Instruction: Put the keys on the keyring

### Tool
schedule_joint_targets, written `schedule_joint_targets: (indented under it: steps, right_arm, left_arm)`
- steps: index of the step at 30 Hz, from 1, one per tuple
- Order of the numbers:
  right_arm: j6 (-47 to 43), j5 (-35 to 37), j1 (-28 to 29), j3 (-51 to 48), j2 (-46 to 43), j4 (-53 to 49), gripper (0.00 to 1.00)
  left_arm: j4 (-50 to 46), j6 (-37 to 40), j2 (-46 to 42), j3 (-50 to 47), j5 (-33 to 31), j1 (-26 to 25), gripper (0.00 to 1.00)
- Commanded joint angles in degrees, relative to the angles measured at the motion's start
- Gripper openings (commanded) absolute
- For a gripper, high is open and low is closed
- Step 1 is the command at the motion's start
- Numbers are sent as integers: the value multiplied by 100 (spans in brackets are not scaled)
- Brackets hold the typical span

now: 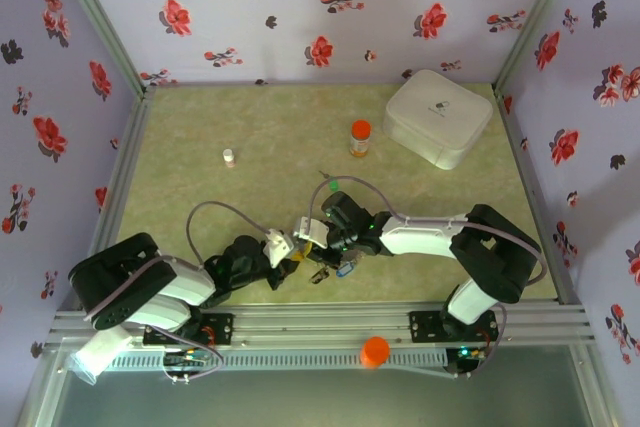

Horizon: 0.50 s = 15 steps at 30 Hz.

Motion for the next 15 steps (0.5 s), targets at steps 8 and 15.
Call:
schedule_joint_targets:
  steps: [8,15]
  right_arm:
    - [116,-247,-181,-166,-299,153,22]
    - [-560,-525,-361,-273,-416,-261,37]
  left_arm:
    - [613,151,52,-119,174,-34,0]
    - [711,488,125,-110,174,-34,0]
